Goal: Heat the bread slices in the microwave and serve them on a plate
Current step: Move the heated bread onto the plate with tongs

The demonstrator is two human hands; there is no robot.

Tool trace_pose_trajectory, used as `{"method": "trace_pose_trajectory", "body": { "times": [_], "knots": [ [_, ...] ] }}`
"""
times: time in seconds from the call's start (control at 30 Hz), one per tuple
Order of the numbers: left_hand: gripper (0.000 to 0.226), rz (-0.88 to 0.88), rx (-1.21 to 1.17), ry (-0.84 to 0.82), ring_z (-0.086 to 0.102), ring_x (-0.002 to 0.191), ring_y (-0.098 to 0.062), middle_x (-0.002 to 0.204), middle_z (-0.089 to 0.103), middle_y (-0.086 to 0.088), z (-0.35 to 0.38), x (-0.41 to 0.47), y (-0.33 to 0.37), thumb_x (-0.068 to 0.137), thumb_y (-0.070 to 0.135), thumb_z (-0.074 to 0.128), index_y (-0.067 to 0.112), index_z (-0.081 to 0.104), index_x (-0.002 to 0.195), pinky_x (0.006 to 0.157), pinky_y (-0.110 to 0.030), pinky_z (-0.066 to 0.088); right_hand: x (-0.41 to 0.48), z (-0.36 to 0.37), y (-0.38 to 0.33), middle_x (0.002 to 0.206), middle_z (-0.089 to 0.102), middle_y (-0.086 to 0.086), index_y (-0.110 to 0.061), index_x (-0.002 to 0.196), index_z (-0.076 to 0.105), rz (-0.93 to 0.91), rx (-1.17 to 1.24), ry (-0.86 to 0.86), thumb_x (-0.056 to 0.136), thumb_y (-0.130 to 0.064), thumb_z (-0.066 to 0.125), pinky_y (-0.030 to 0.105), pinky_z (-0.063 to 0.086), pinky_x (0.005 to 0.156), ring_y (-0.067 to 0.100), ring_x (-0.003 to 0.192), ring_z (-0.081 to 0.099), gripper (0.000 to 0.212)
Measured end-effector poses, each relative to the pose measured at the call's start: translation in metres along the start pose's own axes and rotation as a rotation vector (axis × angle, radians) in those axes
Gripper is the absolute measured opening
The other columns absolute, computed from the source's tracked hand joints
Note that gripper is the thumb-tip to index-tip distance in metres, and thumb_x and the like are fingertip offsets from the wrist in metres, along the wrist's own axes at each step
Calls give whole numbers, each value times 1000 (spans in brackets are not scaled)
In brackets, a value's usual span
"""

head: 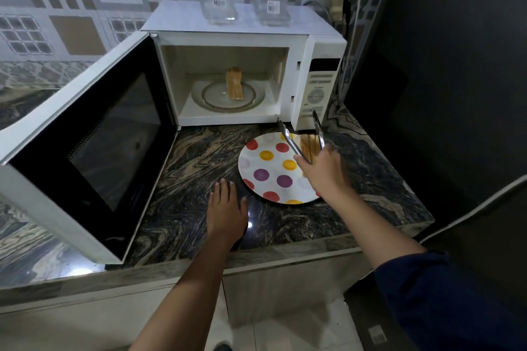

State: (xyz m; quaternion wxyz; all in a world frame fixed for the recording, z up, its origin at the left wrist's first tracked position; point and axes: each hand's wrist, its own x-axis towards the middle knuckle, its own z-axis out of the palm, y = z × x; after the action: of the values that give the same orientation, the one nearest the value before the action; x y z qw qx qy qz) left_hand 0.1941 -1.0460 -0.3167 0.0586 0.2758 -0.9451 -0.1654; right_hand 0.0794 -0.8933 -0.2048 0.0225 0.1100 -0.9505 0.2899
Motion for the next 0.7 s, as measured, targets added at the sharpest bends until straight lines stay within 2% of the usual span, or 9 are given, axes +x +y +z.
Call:
{"method": "trace_pose_trajectory", "body": {
  "times": [0.07, 0.2, 0.3, 0.57, 0.63, 0.7],
  "knots": [
    [59, -3, -3, -1, 7, 146, -23, 158, 11, -10, -4, 2, -1, 99, 39, 27, 10, 16, 149, 119, -35, 9, 6, 1, -12, 123, 53, 22, 5, 125, 43, -43, 6, -7, 84, -50, 59, 36, 46, 78, 36, 110, 54, 70],
    [53, 13, -24, 1, 16, 144, -22, 156, 20, -6, -14, 14, -10, 98, 38, 32, 16, 25, 146, 116, -35, 18, 23, 9, -43, 121, 55, 20, 5, 126, 43, -79, 50, -70, 85, -48, 59, 28, 38, 66, 33, 105, 56, 68],
    [51, -13, -31, -4, 14, 145, -20, 157, 19, -4, -19, 35, -20, 98, 36, 33, 18, 27, 145, 115, -36, 17, 42, 21, -70, 124, 54, 20, 4, 129, 42, -85, 89, -136, 86, -45, 60, 29, 43, 69, 33, 105, 58, 67],
    [56, 3, -44, -11, 13, 145, -18, 158, 15, -4, -13, 103, -40, 97, 41, 27, 19, 21, 148, 118, -34, 9, 119, 65, -133, 106, 62, 15, 1, 106, 59, -34, 4, -250, 86, -51, 55, 31, 41, 61, 34, 93, 62, 56],
    [59, 33, 10, 60, 26, 142, -16, 153, 30, -4, -8, 111, -45, 93, 45, 24, 19, 34, 144, 116, -34, 17, 136, 75, -142, 102, 61, 15, 1, 100, 61, -17, -11, -274, 88, -51, 54, 32, 42, 62, 34, 90, 62, 53],
    [57, 41, 67, 120, 49, 128, -15, 138, 53, -3, -5, 112, -47, 86, 47, 31, 20, 56, 130, 106, -36, 37, 151, 86, -151, 101, 63, 16, 1, 100, 62, 4, 2, -299, 88, -50, 54, 32, 45, 63, 34, 89, 64, 52]
  ]
}}
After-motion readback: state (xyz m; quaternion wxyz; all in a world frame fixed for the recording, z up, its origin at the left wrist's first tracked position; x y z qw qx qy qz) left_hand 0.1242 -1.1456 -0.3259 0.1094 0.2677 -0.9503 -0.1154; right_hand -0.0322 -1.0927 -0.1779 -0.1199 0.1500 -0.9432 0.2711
